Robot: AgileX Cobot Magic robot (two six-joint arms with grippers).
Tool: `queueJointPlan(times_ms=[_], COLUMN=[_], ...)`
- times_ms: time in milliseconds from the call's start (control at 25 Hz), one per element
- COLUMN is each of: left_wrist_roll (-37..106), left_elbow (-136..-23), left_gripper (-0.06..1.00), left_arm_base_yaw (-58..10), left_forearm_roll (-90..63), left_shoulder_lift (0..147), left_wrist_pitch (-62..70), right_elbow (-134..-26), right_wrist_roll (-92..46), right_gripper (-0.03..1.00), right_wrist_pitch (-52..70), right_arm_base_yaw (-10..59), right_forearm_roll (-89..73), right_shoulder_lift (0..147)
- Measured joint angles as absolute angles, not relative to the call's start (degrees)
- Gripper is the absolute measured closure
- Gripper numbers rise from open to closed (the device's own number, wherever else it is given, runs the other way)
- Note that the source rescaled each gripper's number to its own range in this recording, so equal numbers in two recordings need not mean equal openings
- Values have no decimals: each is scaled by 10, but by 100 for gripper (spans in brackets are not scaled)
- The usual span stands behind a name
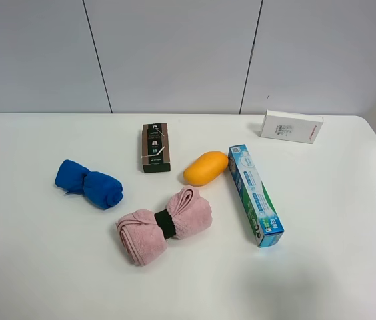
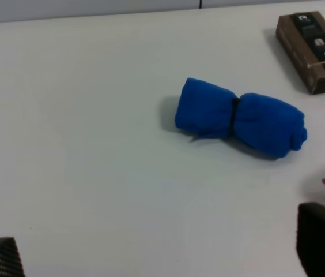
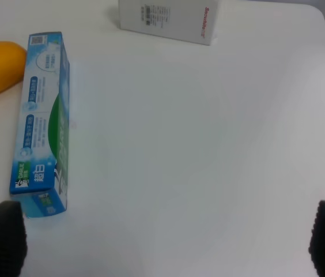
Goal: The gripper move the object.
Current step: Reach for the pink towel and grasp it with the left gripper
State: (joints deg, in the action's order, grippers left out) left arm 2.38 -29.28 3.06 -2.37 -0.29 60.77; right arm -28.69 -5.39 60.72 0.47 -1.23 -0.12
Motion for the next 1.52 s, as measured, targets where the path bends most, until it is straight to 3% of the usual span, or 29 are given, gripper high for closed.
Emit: queueJointPlan(times_ms=[1160, 1520], left_wrist_roll=[24, 24], left_elbow=[-293, -381], left_gripper=[-6, -6], left_arm_base_yaw=[31, 31], left_forearm_roll=[-24, -70], left_shoulder_lift=[-1, 126], left_wrist_pitch=[608, 579], right_elbow=[-287, -287], right_wrist_roll=[-54, -54], right_gripper=[-3, -3], right_wrist_pitch=[607, 607], right_arm_base_yaw=[5, 5], right_forearm_roll=[-12, -12], right_shoulder_lift=[-1, -1])
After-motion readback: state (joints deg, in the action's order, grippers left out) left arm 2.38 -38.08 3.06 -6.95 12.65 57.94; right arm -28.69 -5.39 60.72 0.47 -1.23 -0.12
